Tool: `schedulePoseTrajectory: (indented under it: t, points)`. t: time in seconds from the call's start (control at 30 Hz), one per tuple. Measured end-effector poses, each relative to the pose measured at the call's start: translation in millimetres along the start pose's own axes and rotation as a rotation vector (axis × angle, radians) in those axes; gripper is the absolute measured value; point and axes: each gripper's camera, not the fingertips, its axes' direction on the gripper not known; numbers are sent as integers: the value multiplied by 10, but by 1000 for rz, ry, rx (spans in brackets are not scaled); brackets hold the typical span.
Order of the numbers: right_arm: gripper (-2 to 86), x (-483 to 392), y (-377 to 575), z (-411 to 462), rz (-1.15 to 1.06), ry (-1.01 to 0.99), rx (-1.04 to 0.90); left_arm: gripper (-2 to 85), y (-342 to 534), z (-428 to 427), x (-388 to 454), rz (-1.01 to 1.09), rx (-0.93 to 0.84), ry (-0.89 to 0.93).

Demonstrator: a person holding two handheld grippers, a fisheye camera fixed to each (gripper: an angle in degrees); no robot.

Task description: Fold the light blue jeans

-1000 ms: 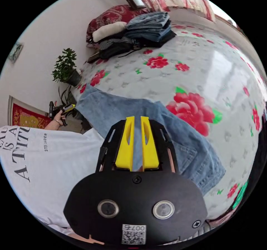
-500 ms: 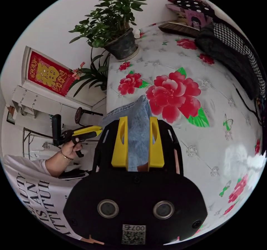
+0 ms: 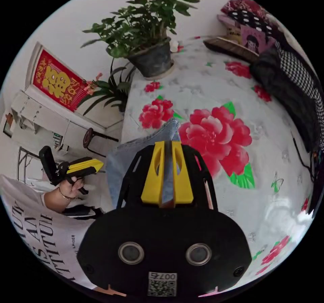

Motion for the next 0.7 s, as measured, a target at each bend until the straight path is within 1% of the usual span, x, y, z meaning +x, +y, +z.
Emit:
schedulePoseTrajectory:
  t: [0.03,0.07,0.1,0.13,0.2,0.23,0.27,0.33,0.4,0.47,0.57,0.6,0.7]
  points:
    - [19,137,-101,283,41,-21,-129,16,-10,22,-9,-5,-1,-1]
    - [23,217,-143,367,76,-4,-152,26,-39,52,-3,3,2,-19]
    - [25,237,-147,332,91,7,-125,31,-68,93,16,30,-1,-49]
    - [28,269,-129,200,128,19,-53,30,-80,129,24,46,-12,-68]
    - [31,292,-46,-25,163,29,38,3,-106,355,-25,62,-123,-186]
    - [32,292,45,-148,173,29,71,0,-106,399,-45,74,-149,-197]
    - [32,277,171,-223,179,31,86,-5,-103,390,-84,91,-123,-187]
    - [33,211,393,-232,168,27,72,-7,-139,376,-155,85,-125,-168]
    - [36,100,633,-171,143,32,22,-8,-220,319,-254,31,-127,-145]
    - [40,-85,1025,-130,118,85,-24,-6,-271,215,-348,-23,-94,-114]
    - [43,-214,1574,-253,153,120,-8,5,-300,-1,-538,-114,-14,-26]
    - [44,-223,1684,-279,165,116,-8,39,-307,-38,-622,-156,-9,10]
    - [45,-226,2191,-341,216,74,-59,97,-340,-32,-806,-245,-28,87]
